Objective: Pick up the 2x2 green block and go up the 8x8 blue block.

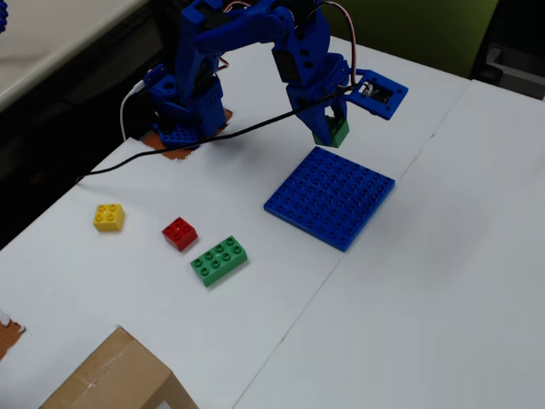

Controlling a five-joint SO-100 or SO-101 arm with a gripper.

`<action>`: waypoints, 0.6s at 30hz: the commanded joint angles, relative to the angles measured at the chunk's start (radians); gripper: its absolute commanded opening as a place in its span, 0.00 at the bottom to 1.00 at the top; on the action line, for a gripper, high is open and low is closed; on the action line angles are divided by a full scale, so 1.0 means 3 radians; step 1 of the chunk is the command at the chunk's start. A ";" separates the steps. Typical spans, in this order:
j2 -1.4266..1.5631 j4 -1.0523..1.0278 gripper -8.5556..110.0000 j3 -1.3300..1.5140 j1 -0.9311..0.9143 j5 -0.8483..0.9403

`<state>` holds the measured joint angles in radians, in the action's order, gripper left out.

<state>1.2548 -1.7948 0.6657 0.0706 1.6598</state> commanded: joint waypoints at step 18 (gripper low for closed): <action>0.0077 -0.0118 0.07 -0.0118 0.0056 0.0031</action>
<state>1.2548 -1.7948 0.6657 0.0706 1.6598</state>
